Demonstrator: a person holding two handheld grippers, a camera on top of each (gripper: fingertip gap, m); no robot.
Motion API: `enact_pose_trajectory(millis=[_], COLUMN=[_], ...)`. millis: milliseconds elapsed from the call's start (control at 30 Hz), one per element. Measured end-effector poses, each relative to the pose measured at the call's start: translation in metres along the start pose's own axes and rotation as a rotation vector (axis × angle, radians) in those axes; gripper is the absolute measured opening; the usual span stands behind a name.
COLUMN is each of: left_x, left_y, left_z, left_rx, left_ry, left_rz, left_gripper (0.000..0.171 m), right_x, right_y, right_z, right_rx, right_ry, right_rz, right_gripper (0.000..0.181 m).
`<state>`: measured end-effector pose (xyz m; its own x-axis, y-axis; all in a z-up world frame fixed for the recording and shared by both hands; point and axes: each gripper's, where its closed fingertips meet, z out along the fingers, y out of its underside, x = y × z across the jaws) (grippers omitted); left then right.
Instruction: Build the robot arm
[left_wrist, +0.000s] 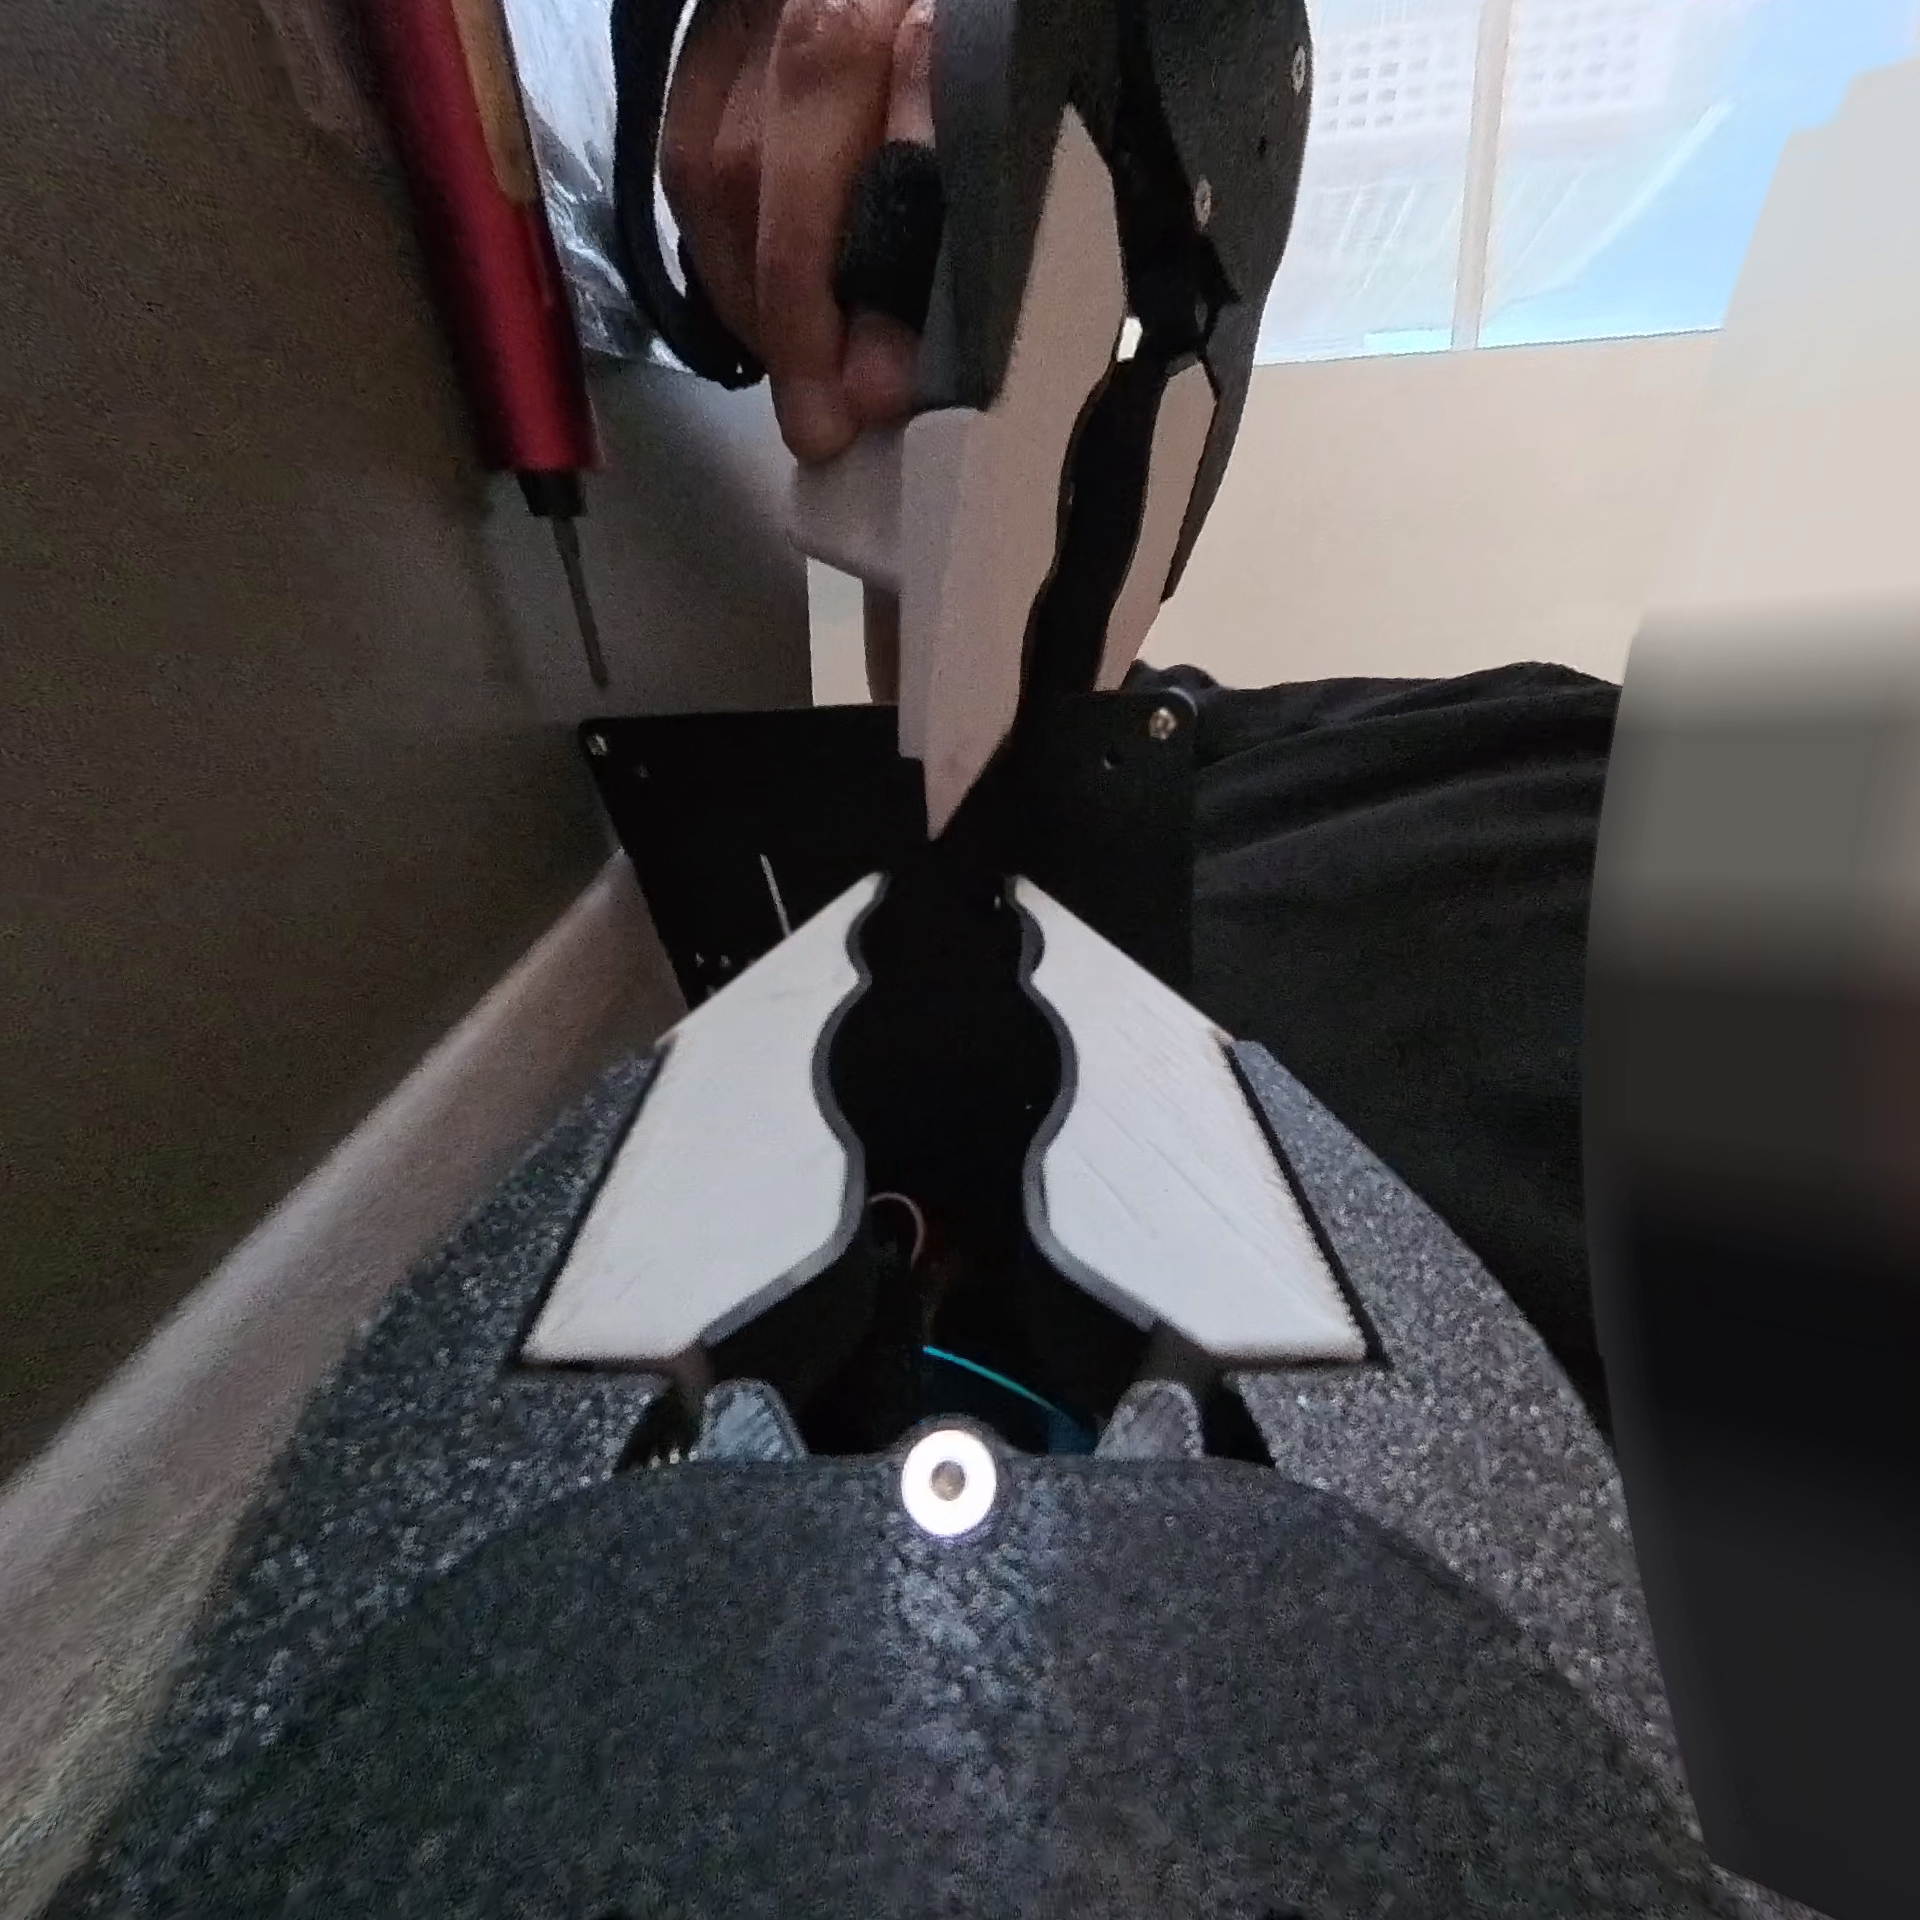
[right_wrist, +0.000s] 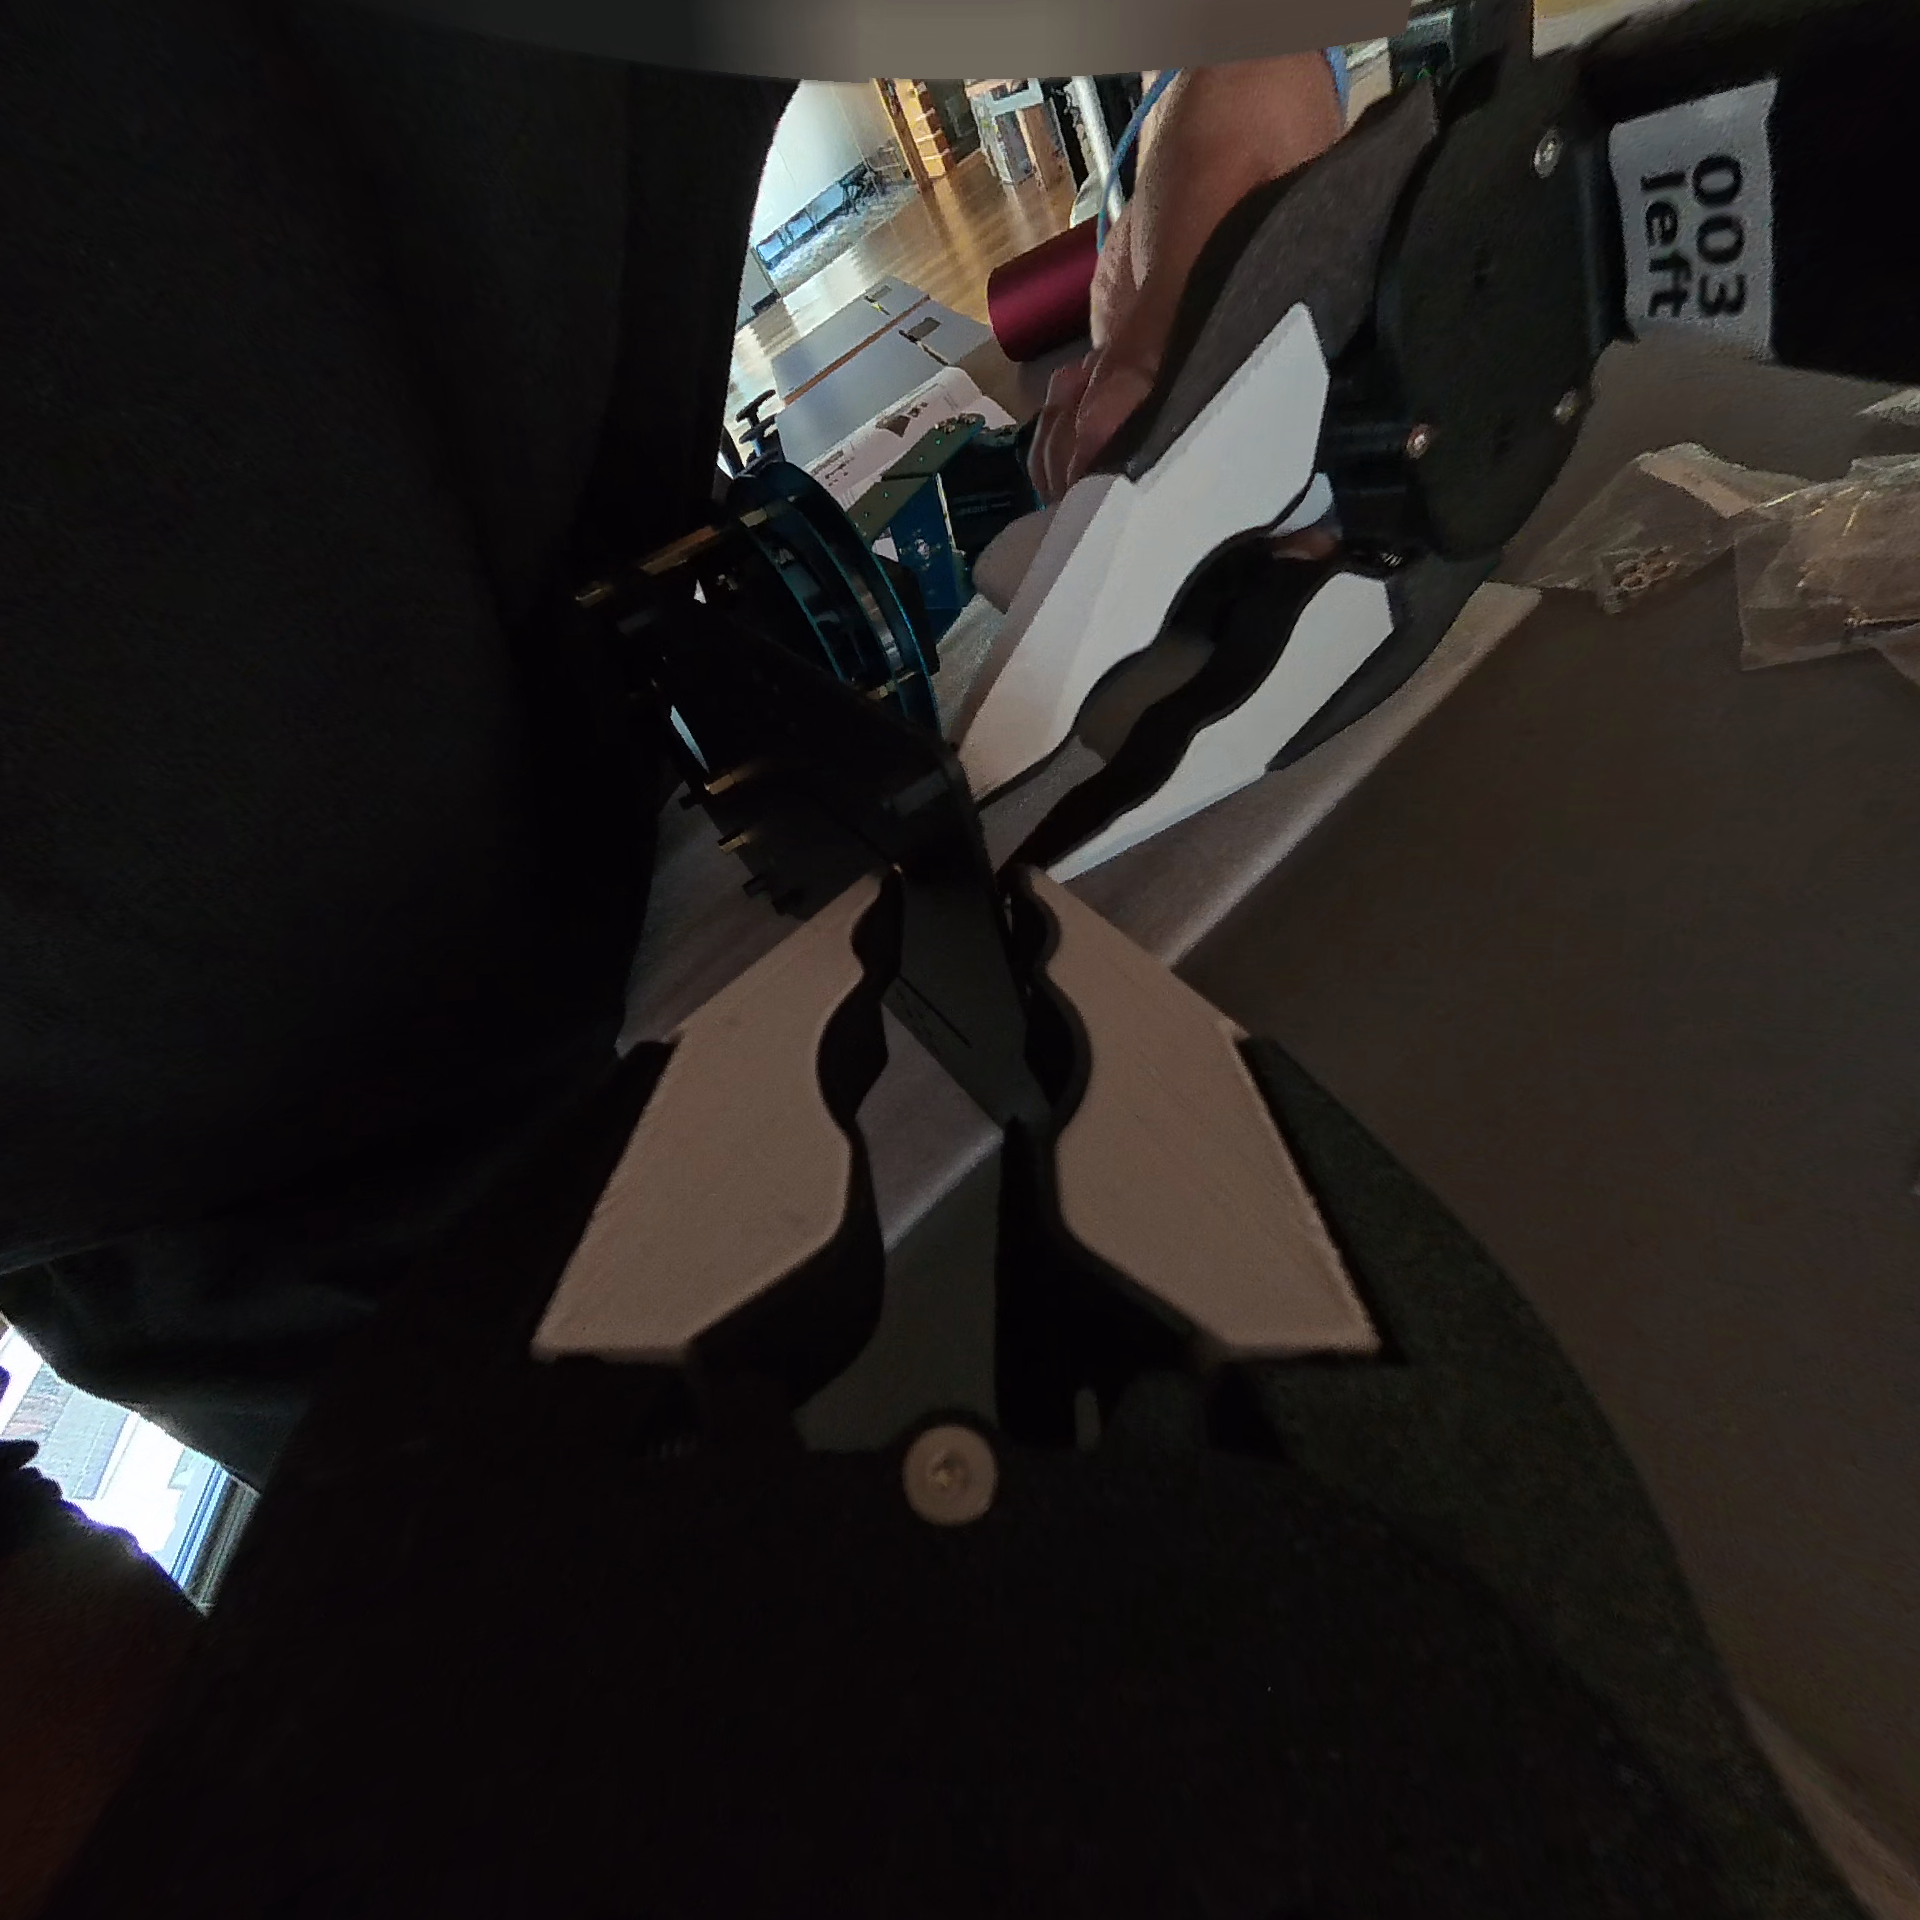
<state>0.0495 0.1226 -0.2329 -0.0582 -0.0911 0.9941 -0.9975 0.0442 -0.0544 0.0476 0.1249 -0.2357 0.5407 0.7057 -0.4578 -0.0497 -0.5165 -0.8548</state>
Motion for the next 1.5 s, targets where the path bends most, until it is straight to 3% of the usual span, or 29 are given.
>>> enact_pose_trajectory(millis=[200,333,533,800,867,933,1033,1200,1300,1400,1500], left_x=[0.007,0.009,0.007,0.002,0.002,0.003,0.008,-0.001,0.005,0.005,0.008], left_y=[0.0,0.001,0.006,0.004,0.003,0.003,0.006,0.003,-0.005,-0.008,-0.009], left_z=[0.003,0.004,0.004,0.004,0.003,0.003,-0.002,-0.015,-0.013,-0.009,-0.005], left_rx=[0.001,-0.018,-0.09,-0.208,-0.201,-0.194,-0.131,0.01,0.119,0.148,0.157], left_ry=[0.045,-0.019,-0.272,-0.714,-0.761,-0.749,-0.649,-0.445,-0.217,-0.11,-0.029], left_rz=[-0.009,0.207,0.978,2.141,2.295,2.22,1.845,0.86,0.254,-0.035,-0.171], left_gripper=[0.006,0.005,0.005,0.003,0.004,0.004,0.006,0.019,0.021,0.022,0.022], right_x=[0.0,0.0,0.0,0.0,0.0,0.0,0.0,0.0,0.0,0.0,0.0], right_y=[0.0,0.0,0.0,0.0,0.0,0.0,0.0,0.0,0.0,0.0,0.0], right_z=[0.0,0.0,0.0,0.0,0.0,0.0,0.0,0.0,0.0,0.0,0.0], right_rx=[-0.006,-0.005,-0.007,-0.005,-0.003,-0.003,-0.005,0.002,0.001,-0.002,-0.006], right_ry=[0.001,-0.003,0.001,0.007,0.009,0.006,0.003,0.001,0.002,0.001,0.001], right_rz=[-0.003,-0.004,-0.002,-0.001,-0.002,0.0,0.001,0.006,0.008,0.01,0.01], right_gripper=[0.02,0.02,0.02,0.02,0.02,0.02,0.02,0.02,0.02,0.02,0.02])
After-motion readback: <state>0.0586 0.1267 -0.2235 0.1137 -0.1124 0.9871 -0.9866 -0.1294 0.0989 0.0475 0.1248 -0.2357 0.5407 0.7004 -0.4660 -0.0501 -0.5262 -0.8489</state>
